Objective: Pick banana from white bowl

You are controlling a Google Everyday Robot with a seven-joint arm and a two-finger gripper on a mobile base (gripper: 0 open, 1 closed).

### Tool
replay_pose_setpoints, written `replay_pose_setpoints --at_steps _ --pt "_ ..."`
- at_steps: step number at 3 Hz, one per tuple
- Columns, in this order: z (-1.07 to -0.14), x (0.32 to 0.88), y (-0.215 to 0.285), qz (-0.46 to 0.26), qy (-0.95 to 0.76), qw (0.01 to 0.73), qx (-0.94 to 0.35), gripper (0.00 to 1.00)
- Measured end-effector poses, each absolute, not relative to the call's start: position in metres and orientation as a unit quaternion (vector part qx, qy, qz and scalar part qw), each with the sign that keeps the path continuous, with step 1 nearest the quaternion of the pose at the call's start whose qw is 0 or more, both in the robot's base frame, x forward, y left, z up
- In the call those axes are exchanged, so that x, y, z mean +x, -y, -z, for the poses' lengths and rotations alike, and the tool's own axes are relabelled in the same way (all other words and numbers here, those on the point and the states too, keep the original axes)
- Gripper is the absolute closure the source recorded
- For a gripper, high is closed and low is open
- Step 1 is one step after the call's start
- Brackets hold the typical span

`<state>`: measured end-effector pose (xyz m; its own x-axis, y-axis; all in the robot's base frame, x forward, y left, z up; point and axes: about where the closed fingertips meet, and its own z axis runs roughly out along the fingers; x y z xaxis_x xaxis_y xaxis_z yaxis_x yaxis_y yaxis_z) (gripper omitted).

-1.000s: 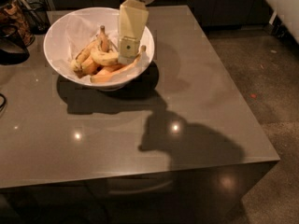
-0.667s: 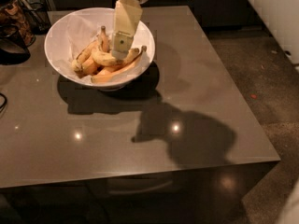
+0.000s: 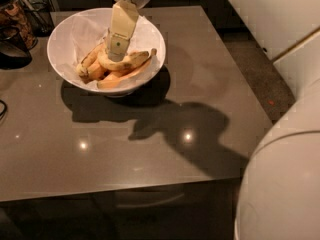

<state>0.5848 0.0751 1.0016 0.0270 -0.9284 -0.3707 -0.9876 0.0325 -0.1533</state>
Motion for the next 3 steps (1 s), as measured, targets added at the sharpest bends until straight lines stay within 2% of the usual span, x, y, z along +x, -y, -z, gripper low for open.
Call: replay_pose_setpoints --at_steps 1,2,3 --pt "-0.995 0.589 -0.087 -0.069 -0.694 0.180 -0.694 0.18" --pt "-0.991 0.593 -0.096 -0.055 -0.694 0.173 -0.697 0.30" --pt "-0.986 0.594 -0.103 -0.042 -0.693 0.165 -0.700 0.33"
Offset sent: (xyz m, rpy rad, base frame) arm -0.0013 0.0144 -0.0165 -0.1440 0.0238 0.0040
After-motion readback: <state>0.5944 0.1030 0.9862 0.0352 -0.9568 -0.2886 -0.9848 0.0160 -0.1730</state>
